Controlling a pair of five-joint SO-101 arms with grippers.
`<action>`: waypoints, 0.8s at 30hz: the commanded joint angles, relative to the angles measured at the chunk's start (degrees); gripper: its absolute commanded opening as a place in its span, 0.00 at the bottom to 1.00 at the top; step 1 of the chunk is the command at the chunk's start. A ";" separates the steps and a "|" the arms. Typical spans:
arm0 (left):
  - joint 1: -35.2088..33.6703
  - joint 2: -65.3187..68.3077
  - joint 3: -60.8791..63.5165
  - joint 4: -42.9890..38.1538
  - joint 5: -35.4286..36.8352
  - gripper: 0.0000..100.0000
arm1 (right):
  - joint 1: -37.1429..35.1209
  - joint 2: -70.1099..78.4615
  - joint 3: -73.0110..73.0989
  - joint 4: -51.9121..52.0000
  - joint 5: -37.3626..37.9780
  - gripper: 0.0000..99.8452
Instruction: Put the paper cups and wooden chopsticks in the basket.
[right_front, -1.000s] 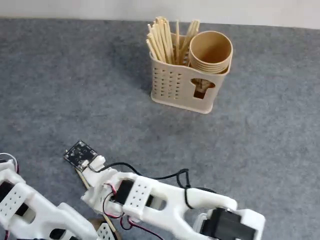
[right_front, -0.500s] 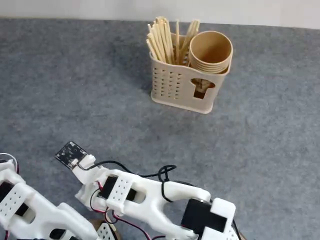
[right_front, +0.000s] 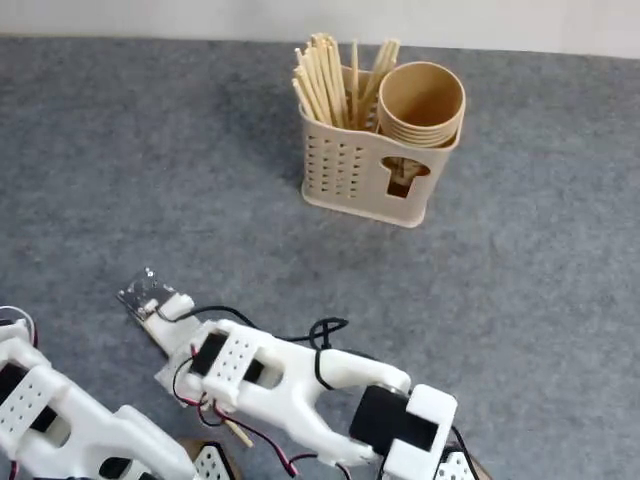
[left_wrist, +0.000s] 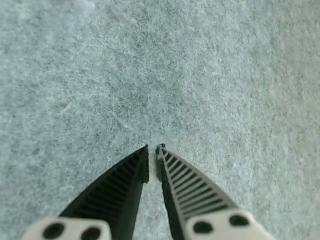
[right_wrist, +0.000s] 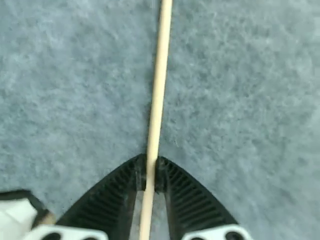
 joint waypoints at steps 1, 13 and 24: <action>1.54 -1.10 -2.42 -1.14 0.26 0.05 | 3.38 -5.05 -3.12 5.14 0.09 0.00; 12.70 -1.10 -2.33 -0.79 0.18 0.05 | 12.88 -17.71 4.70 6.02 0.18 0.00; 34.95 -1.19 1.27 -0.79 -9.32 0.04 | 18.77 -34.77 11.91 5.85 0.18 0.00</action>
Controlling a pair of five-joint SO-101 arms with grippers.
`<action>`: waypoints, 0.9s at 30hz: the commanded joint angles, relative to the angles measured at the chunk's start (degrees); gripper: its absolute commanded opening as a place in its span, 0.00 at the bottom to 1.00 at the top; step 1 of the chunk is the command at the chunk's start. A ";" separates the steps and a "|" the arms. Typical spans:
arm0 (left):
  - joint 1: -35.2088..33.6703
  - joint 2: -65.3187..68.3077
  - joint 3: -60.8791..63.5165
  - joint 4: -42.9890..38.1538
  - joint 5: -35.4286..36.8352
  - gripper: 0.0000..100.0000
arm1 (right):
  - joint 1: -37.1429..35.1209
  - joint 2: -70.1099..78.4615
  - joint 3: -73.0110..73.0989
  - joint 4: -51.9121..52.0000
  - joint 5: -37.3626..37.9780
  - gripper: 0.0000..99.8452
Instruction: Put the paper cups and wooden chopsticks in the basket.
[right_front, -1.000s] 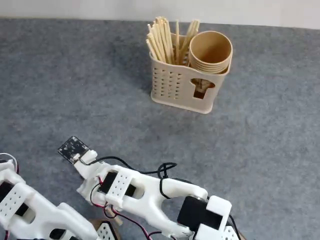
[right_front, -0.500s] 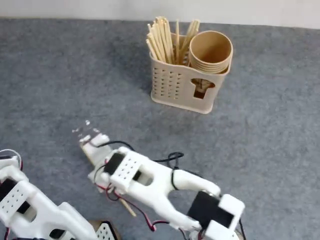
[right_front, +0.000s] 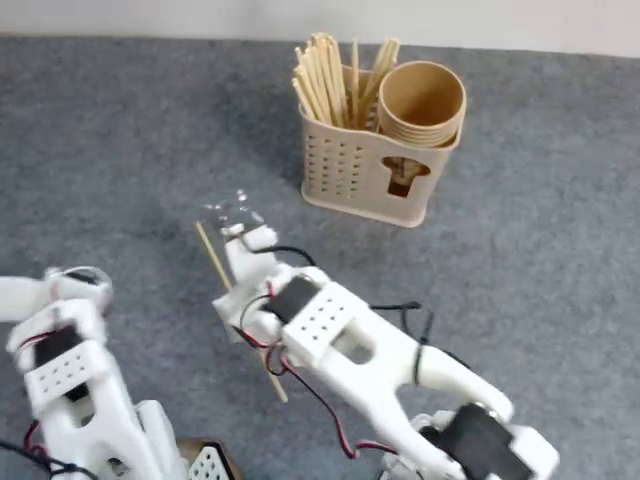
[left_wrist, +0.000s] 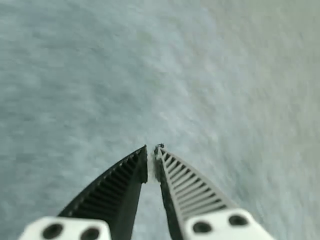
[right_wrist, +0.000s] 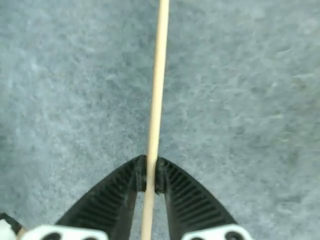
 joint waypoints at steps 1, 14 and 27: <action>7.69 -1.19 -0.31 -0.79 -2.11 0.04 | 1.54 -8.92 1.27 0.04 0.09 0.00; 16.57 -10.51 6.29 -1.05 -6.68 0.00 | 8.92 -26.15 6.37 -0.13 0.09 0.00; 21.85 -52.44 22.20 8.88 -11.08 0.00 | 12.88 -36.70 5.32 -1.19 0.09 0.00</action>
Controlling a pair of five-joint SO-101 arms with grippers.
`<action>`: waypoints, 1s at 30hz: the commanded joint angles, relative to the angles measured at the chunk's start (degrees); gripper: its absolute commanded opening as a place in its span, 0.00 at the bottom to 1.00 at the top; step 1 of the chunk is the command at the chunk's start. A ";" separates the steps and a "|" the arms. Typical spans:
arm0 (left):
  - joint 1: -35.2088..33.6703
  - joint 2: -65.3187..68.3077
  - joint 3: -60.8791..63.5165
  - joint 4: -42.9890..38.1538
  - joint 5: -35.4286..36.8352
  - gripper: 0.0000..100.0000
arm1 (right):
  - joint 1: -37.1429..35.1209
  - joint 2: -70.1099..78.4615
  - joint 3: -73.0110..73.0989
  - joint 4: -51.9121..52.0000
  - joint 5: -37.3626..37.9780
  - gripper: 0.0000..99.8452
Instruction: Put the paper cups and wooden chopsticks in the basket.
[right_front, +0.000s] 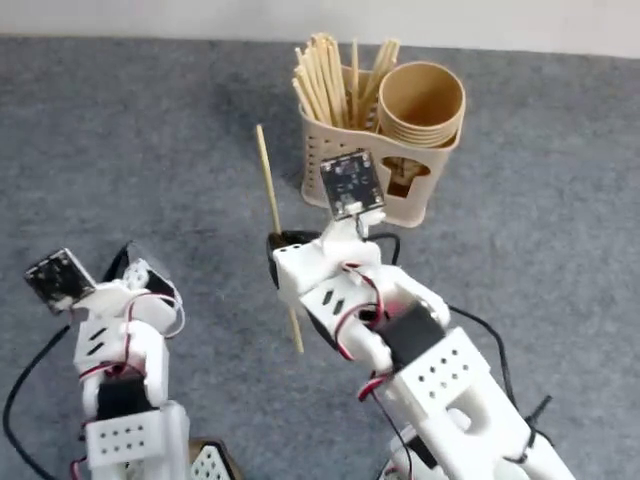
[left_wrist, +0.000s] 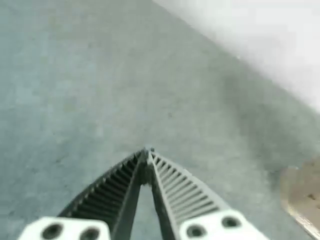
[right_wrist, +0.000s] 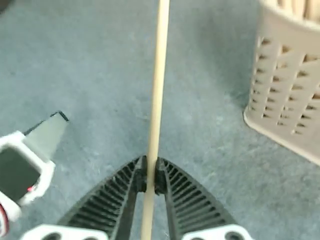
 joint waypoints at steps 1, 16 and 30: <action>3.56 -8.75 1.01 8.88 -0.70 0.00 | 1.01 -5.41 -2.68 -3.47 0.09 0.00; 4.53 -9.27 0.92 13.36 -2.90 0.00 | 16.13 -8.31 -4.35 -46.29 12.40 0.00; 8.22 -9.71 0.92 16.70 -3.60 0.00 | 20.70 16.04 -4.79 -72.75 12.57 0.00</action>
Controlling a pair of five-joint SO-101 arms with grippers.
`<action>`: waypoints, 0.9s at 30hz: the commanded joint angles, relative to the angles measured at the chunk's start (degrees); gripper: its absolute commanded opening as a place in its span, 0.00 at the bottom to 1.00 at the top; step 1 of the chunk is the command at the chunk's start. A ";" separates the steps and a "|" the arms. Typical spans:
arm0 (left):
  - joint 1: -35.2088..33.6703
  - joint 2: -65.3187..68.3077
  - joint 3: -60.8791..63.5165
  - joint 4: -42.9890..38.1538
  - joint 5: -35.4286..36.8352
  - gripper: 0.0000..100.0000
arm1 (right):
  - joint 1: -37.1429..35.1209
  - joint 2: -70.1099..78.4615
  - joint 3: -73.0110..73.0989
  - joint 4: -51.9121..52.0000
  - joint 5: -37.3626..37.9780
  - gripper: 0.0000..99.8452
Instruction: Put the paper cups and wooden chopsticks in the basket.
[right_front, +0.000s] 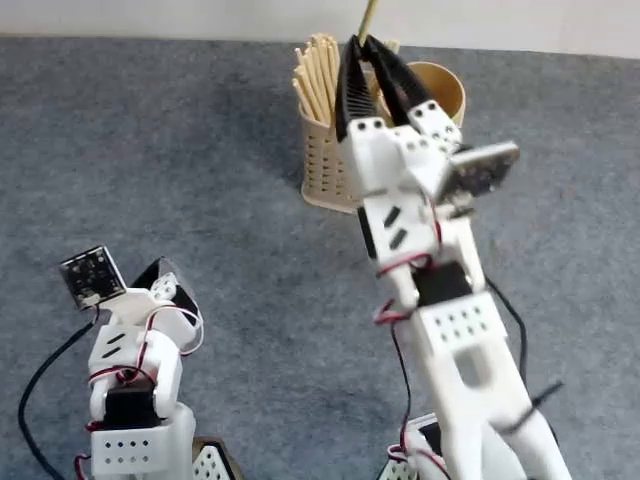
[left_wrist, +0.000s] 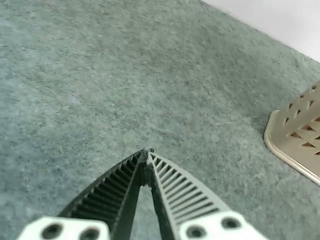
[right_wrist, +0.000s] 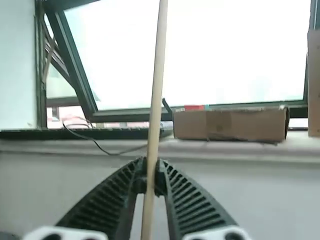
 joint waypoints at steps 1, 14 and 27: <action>1.10 -0.57 1.27 0.18 -0.26 0.00 | 1.36 5.49 -3.38 -6.55 0.62 0.00; 1.01 -0.57 1.27 0.18 -0.26 0.00 | 3.21 11.82 -3.82 -8.13 0.62 0.06; 0.84 -0.57 1.27 0.18 -0.26 0.00 | 2.95 11.74 -9.71 -7.69 0.62 0.01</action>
